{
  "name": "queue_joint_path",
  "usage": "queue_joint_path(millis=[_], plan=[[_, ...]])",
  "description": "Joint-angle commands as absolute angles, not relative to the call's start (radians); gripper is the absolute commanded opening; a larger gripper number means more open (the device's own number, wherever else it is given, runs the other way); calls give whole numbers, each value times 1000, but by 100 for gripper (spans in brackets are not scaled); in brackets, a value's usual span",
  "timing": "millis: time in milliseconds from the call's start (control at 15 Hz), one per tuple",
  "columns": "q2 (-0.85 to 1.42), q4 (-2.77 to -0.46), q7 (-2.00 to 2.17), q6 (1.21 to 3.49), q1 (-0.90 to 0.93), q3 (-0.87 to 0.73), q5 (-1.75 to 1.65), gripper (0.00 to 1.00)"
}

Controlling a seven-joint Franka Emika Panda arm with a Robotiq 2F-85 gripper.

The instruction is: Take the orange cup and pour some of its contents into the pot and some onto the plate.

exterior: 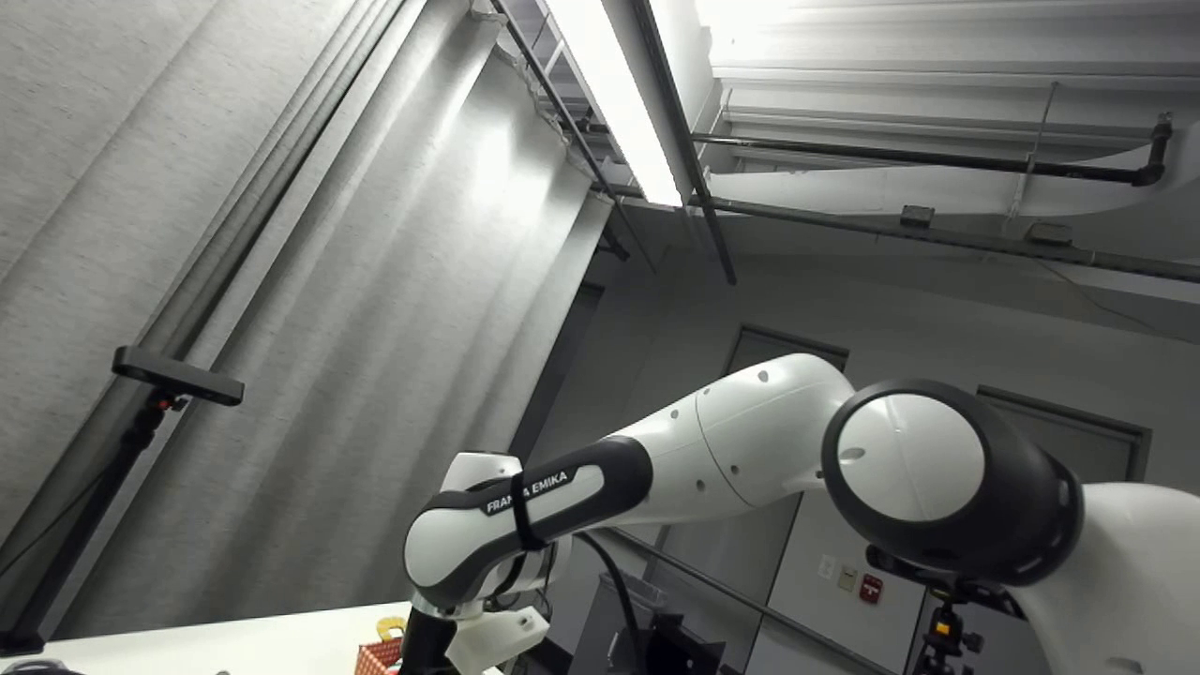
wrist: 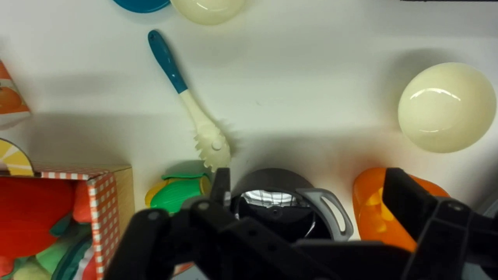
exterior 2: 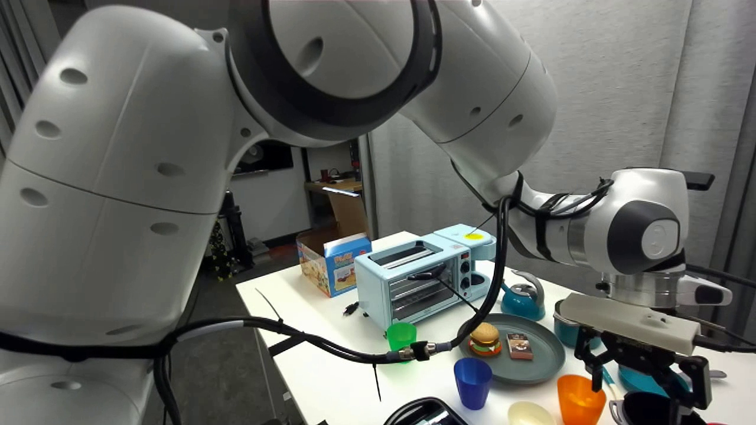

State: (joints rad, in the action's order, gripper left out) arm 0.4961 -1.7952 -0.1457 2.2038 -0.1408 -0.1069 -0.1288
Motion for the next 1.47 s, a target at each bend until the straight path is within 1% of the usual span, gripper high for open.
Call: queue_joint_path(millis=[0, 67, 133, 1400], plan=[[526, -1736, -240, 2159, -172, -84, -108, 100], [528, -1729, -255, 2141, -173, -84, -109, 100], [506, -1774, -202, 2190, -154, -98, -129, 100], [515, -1760, -227, 2173, -158, -94, -129, 100]])
